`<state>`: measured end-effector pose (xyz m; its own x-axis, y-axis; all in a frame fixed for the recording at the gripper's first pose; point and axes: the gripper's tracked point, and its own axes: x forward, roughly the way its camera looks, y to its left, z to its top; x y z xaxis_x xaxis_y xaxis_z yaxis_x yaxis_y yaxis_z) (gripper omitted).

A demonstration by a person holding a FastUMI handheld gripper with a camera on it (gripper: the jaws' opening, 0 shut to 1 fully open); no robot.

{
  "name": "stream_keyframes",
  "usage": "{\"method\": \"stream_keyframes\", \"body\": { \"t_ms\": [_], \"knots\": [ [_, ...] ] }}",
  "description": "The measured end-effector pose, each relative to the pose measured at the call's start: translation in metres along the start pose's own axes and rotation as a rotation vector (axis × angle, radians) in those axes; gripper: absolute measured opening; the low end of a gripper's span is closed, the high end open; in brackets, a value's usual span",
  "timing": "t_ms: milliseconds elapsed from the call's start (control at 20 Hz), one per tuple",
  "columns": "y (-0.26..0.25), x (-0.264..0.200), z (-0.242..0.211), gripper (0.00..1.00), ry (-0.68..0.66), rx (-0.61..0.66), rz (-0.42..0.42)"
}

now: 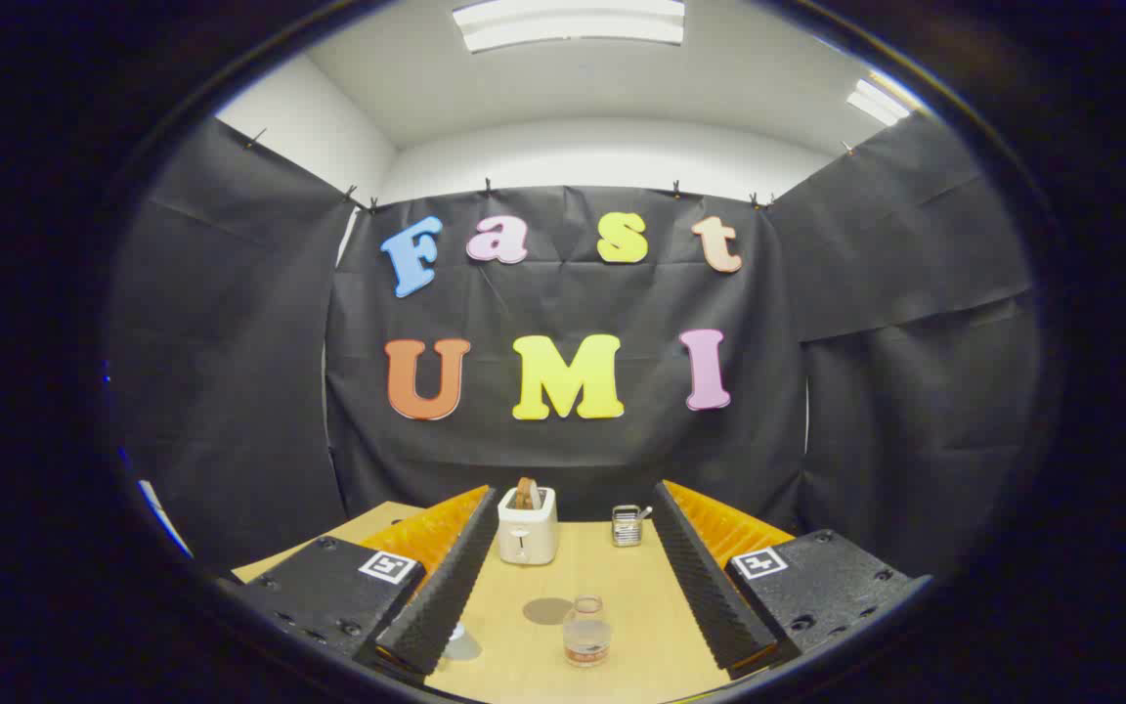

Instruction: Take the bottle from table, then pour the juice into the cup, finally place the bottle on the coaster

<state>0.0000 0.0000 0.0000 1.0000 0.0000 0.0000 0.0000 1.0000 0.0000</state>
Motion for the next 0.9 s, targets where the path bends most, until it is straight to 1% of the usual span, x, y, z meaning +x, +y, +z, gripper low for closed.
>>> {"method": "stream_keyframes", "body": {
  "t_ms": [250,600,700,800,900],
  "knots": [
    [-0.002,-0.001,-0.005,1.00,0.010,-0.007,-0.019],
    [-0.006,0.005,-0.008,1.00,-0.003,0.016,-0.013],
    [0.005,0.007,-0.005,1.00,-0.010,0.030,0.022],
    [-0.003,0.008,-0.005,1.00,-0.007,0.008,-0.004],
    [0.006,0.007,-0.002,1.00,-0.015,0.006,0.009]
  ]
}}
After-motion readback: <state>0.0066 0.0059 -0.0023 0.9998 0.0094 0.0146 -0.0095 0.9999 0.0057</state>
